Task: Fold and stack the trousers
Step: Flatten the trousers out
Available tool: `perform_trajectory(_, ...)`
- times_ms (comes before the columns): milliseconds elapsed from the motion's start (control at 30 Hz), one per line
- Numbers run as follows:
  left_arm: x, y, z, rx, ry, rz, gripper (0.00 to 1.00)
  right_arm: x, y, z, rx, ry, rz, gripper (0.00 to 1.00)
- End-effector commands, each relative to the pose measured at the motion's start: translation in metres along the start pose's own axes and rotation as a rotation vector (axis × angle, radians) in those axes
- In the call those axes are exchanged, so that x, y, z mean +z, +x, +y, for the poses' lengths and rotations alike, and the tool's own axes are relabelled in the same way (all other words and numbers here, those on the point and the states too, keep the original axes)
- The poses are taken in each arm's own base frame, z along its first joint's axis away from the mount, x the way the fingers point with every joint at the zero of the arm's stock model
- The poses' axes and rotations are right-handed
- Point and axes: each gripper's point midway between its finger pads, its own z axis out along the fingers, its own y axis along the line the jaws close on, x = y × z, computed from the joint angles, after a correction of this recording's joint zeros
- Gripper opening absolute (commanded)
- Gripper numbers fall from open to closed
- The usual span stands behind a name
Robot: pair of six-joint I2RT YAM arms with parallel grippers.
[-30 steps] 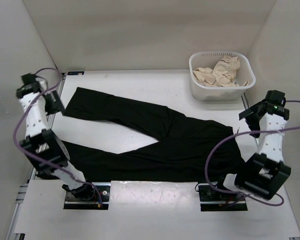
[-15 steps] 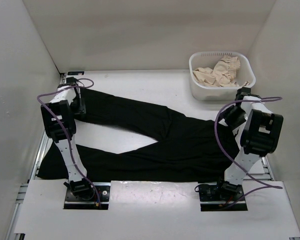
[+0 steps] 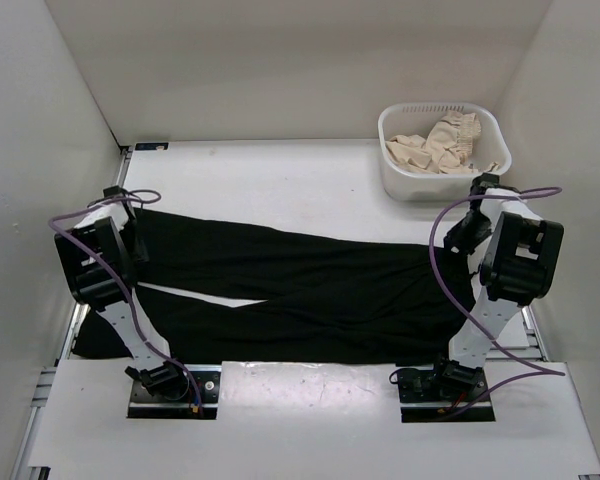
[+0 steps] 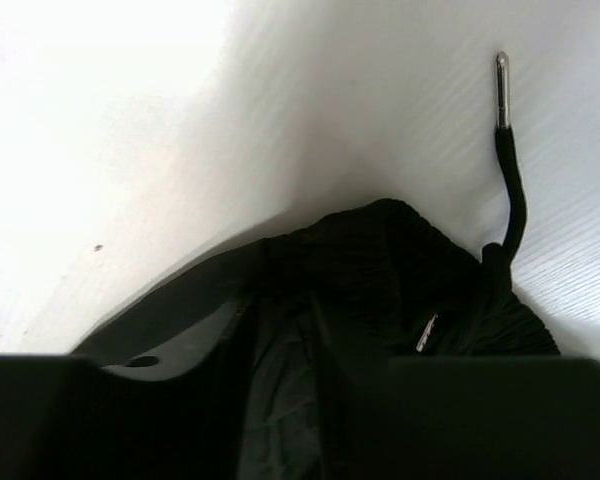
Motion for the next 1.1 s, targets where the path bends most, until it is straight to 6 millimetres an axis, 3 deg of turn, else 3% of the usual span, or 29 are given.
perform_trajectory(0,-0.019,-0.012,-0.021,-0.006,0.118,-0.039,0.75,-0.029,-0.028,0.007,-0.087,-0.039,-0.103,0.34)
perform_trajectory(33,-0.04,-0.041,-0.02,-0.03,0.158,-0.113,0.79,-0.029,-0.028,0.006,-0.096,-0.038,-0.103,0.4)
perform_trajectory(100,-0.057,-0.055,-0.021,-0.028,0.199,-0.117,0.81,-0.042,-0.034,0.012,-0.107,-0.072,-0.133,0.44)
perform_trajectory(133,-0.077,-0.081,-0.018,-0.046,0.231,-0.185,0.83,-0.042,-0.032,0.011,-0.107,-0.067,-0.125,0.47)
perform_trajectory(200,-0.089,-0.093,-0.019,-0.046,0.26,-0.192,0.87,-0.055,-0.041,0.015,-0.104,-0.08,-0.162,0.51)
perform_trajectory(233,-0.086,-0.1,-0.022,-0.043,0.27,-0.185,0.9,-0.06,-0.041,0.014,-0.104,-0.081,-0.164,0.53)
perform_trajectory(300,-0.096,-0.125,-0.024,-0.046,0.282,-0.235,0.95,-0.067,-0.043,0.019,-0.105,-0.101,-0.17,0.56)
perform_trajectory(333,-0.08,-0.126,-0.029,-0.036,0.273,-0.197,1.0,-0.065,-0.045,0.02,-0.105,-0.1,-0.167,0.58)
perform_trajectory(400,-0.07,-0.14,-0.03,-0.039,0.253,-0.198,1.0,-0.058,-0.042,0.021,-0.095,-0.085,-0.127,0.6)
perform_trajectory(433,-0.05,-0.141,-0.039,-0.028,0.253,-0.159,1.0,-0.054,-0.039,0.021,-0.097,-0.081,-0.103,0.61)
perform_trajectory(633,-0.024,-0.16,-0.06,-0.021,0.307,-0.149,1.0,-0.031,-0.026,0.025,-0.073,-0.079,-0.007,0.62)
perform_trajectory(767,0.006,-0.17,-0.076,-0.012,0.295,-0.149,1.0,-0.015,-0.011,0.015,-0.064,-0.041,0.049,0.62)
perform_trajectory(833,0.015,-0.174,-0.078,-0.012,0.286,-0.147,1.0,-0.003,-0.004,0.013,-0.074,-0.016,0.07,0.57)
perform_trajectory(867,0.022,-0.173,-0.086,0.0,0.287,-0.136,1.0,0.0,-0.003,0.012,-0.074,-0.01,0.078,0.48)
perform_trajectory(900,0.026,-0.171,-0.087,0.002,0.287,-0.127,0.95,0.007,0.001,0.009,-0.075,0.006,0.1,0.44)
perform_trajectory(933,0.026,-0.171,-0.087,0.002,0.287,-0.127,0.82,0.007,0.001,0.009,-0.084,0.005,0.101,0.4)
perform_trajectory(1000,0.032,-0.171,-0.088,0.002,0.276,-0.124,0.45,0.014,0.0,0.011,-0.084,0.01,0.107,0.26)
perform_trajectory(1033,0.036,-0.17,-0.09,0.005,0.276,-0.115,0.16,0.013,-0.003,0.013,-0.084,0.004,0.099,0.2)
perform_trajectory(1067,0.037,-0.173,-0.088,0.001,0.264,-0.127,0.14,0.012,-0.011,0.017,-0.073,0.004,0.08,0.14)
